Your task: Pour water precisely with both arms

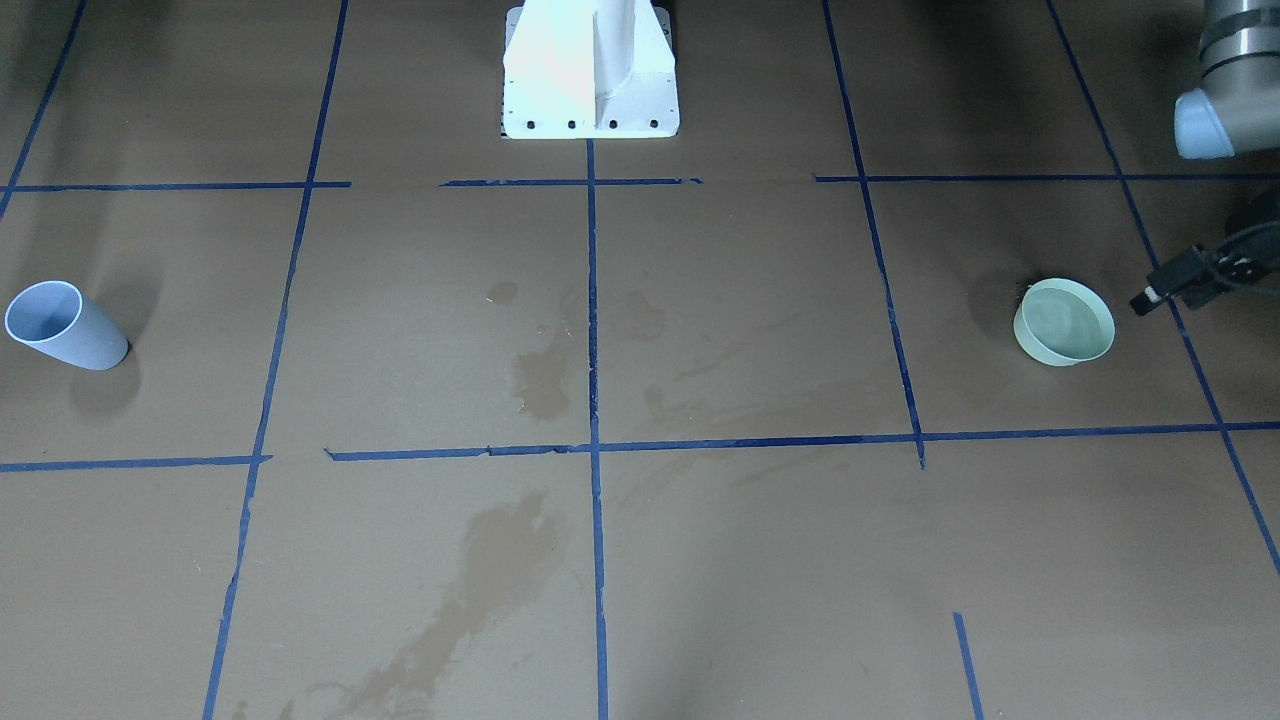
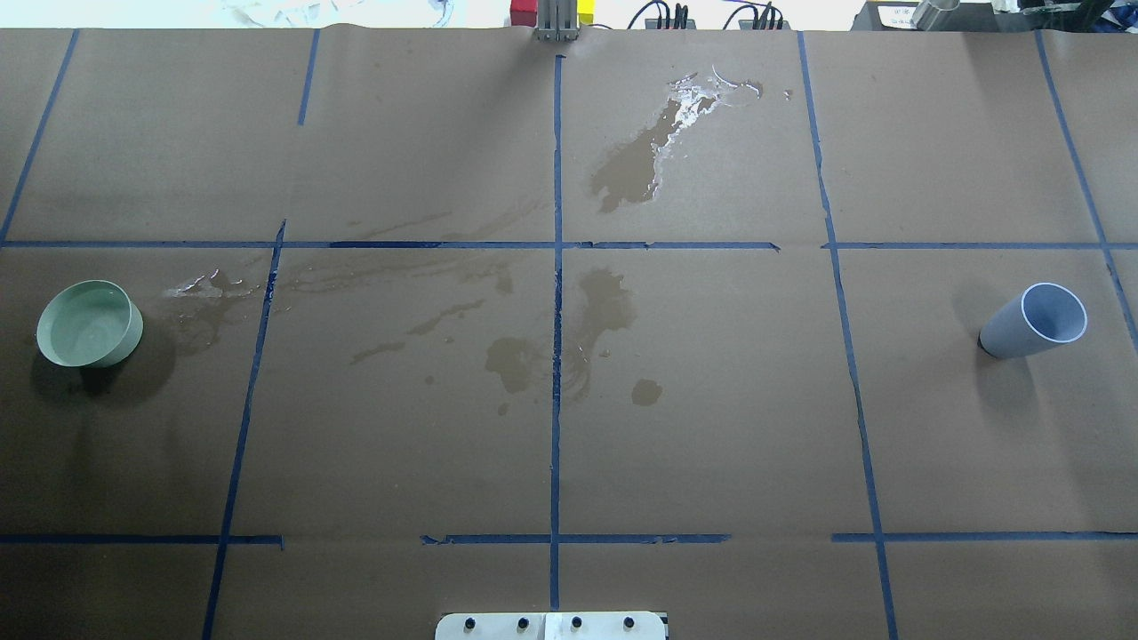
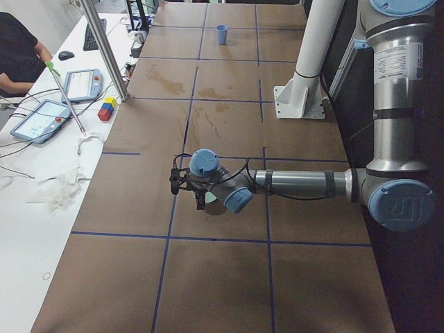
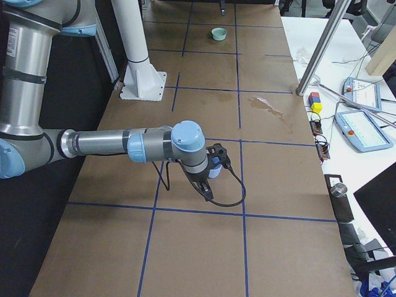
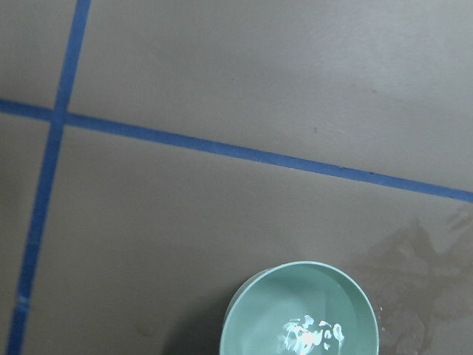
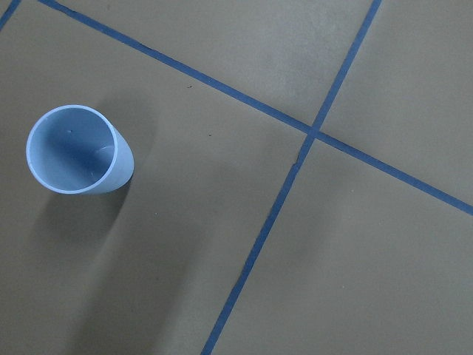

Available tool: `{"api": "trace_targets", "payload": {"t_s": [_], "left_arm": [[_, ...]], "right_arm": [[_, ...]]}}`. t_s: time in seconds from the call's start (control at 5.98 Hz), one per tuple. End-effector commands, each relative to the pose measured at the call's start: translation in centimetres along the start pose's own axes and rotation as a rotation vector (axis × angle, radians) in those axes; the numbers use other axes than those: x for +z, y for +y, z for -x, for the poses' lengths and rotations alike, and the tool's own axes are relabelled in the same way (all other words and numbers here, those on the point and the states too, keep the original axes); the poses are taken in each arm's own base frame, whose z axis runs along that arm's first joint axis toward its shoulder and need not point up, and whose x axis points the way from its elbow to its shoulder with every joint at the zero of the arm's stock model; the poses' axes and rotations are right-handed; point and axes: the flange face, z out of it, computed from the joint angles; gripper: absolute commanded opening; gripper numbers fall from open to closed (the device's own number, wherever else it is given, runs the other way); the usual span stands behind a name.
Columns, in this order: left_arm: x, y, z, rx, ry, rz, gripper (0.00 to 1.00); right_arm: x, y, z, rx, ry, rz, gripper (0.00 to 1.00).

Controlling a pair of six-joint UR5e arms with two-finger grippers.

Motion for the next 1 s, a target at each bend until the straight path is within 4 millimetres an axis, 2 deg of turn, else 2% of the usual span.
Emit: {"api": "trace_targets", "payload": {"t_s": [0.0, 0.33, 0.5, 0.67, 0.84], "left_arm": [[-3.1, 0.2, 2.9, 0.122, -0.027, -0.048, 1.00], [-6.0, -0.6, 6.3, 0.223, -0.093, -0.046, 1.00], [-7.6, -0.8, 6.9, 0.244, -0.122, -0.017, 1.00], [-8.8, -0.8, 6.0, 0.218, -0.141, 0.038, 1.00], [-10.9, -0.3, 5.0, 0.196, -0.157, 0.085, 1.00]], "right_arm": [[0.3, 0.3, -0.2, 0.025, -0.007, 0.021, 1.00], [0.5, 0.4, -0.4, 0.075, -0.020, 0.057, 1.00], [0.7, 0.5, -0.5, 0.079, -0.022, 0.061, 1.00], [0.9, 0.7, -0.6, 0.083, -0.024, 0.065, 1.00], [0.9, 0.7, -0.6, 0.085, -0.027, 0.065, 1.00]]}}
